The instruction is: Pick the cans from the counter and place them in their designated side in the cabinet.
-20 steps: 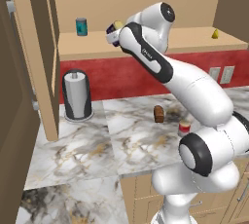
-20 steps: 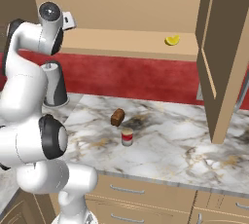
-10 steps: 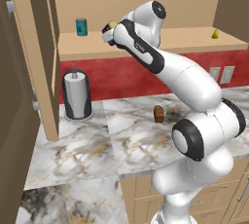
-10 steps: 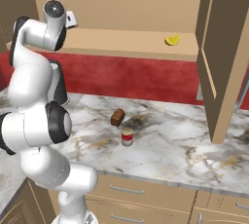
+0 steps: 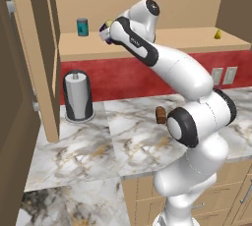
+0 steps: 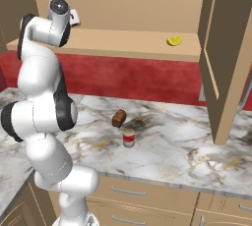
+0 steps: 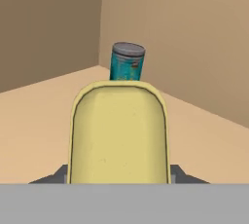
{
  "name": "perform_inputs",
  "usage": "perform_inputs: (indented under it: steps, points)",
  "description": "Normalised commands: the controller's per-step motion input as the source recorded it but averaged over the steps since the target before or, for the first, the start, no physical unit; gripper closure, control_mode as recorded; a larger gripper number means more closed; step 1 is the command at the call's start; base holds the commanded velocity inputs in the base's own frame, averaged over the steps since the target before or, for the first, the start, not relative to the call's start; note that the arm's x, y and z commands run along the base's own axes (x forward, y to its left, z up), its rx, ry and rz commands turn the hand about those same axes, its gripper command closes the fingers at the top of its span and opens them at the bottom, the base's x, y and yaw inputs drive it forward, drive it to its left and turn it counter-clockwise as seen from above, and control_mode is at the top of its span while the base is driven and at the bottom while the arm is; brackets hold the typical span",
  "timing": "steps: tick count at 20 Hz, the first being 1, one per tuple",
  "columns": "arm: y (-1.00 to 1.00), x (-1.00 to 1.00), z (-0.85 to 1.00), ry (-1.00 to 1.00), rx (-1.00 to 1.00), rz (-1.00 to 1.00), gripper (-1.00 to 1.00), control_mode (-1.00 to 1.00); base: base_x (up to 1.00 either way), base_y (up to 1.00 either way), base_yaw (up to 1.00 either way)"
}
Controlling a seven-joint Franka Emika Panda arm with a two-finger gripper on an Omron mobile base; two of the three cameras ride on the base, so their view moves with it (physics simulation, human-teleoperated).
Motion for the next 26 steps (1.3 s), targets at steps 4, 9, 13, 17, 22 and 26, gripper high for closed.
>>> perform_inputs:
  steps: [4, 9, 13, 17, 22, 26]
  points:
    - [0.1, 0.39, -0.05, 0.02, -0.02, 0.0, 1.0, -1.0, 0.0, 0.0, 0.0]
    - [0.07, 0.38, -0.02, 0.01, -0.02, 0.0, 1.0, -1.0, 0.0, 0.0, 0.0]
    - [0.09, 0.35, -0.09, 0.02, -0.02, 0.0, 1.0, -1.0, 0.0, 0.0, 0.0]
    - [0.1, 0.34, -0.11, 0.02, -0.03, 0.0, 1.0, -1.0, 0.0, 0.0, 0.0]
    - [0.07, 0.32, -0.12, 0.01, -0.03, 0.0, 1.0, -1.0, 0.0, 0.0, 0.0]
    - [0.05, 0.27, -0.18, 0.0, -0.03, 0.01, 1.0, -1.0, 0.0, 0.0, 0.0]
